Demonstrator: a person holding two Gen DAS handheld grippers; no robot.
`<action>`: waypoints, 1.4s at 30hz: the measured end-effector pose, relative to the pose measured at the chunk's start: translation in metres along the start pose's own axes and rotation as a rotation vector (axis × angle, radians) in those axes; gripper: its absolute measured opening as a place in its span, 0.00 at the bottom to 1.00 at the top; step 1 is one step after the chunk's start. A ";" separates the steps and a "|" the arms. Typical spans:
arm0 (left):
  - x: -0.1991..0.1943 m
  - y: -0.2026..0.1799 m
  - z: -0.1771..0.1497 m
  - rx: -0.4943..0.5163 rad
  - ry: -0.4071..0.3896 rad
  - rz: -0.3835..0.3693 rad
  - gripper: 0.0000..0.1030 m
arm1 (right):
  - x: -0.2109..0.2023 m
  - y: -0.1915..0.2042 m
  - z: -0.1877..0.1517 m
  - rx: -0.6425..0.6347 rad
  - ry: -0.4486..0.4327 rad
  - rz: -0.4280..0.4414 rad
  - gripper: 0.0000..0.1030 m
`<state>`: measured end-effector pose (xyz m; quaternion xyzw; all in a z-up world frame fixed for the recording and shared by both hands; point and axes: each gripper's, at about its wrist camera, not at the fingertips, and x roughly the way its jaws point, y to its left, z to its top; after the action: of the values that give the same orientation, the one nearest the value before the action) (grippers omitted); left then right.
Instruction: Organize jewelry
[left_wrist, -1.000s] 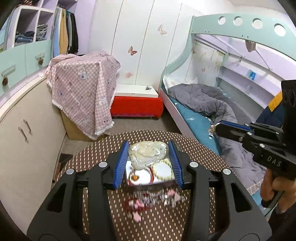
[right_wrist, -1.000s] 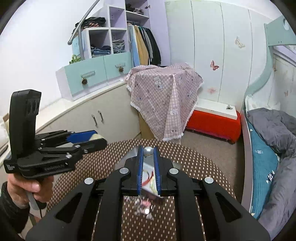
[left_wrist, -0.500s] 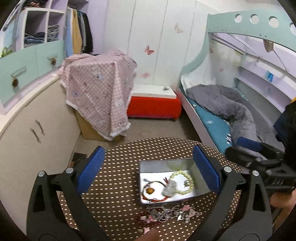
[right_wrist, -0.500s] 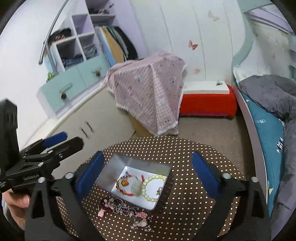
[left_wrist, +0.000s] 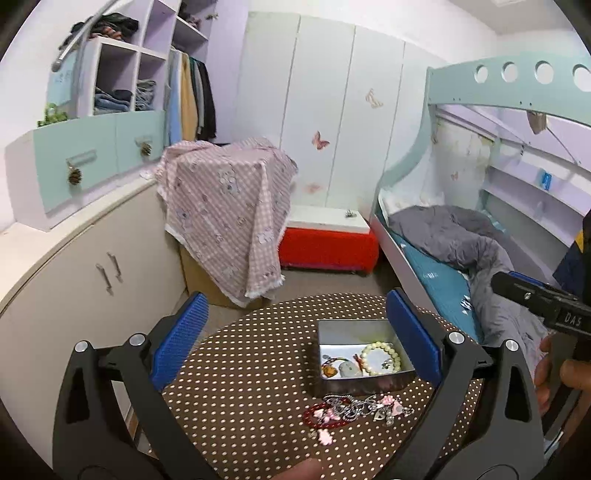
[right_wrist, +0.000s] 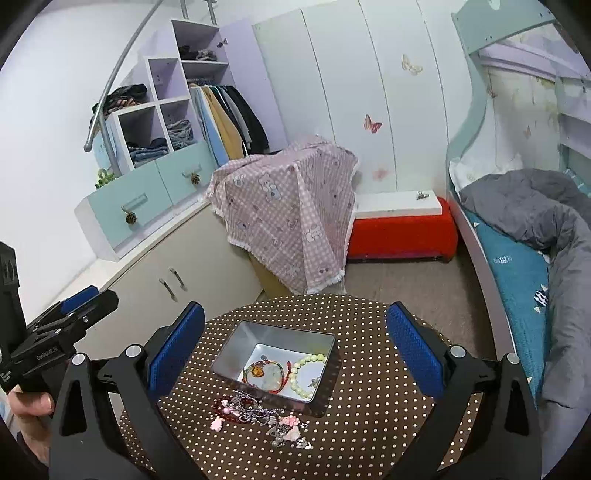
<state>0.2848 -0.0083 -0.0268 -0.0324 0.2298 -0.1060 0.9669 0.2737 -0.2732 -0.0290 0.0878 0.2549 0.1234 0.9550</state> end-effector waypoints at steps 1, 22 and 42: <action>-0.005 0.002 -0.003 -0.005 -0.007 0.003 0.92 | -0.002 0.002 0.000 -0.003 -0.003 0.000 0.92; -0.023 0.019 -0.056 -0.017 0.028 0.049 0.92 | -0.021 0.009 -0.041 -0.029 0.035 -0.032 0.92; 0.015 0.042 -0.121 0.024 0.226 0.133 0.92 | 0.072 0.075 -0.141 -0.157 0.364 0.120 0.75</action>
<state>0.2517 0.0278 -0.1458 0.0066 0.3377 -0.0473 0.9400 0.2480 -0.1665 -0.1660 0.0041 0.4073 0.2133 0.8880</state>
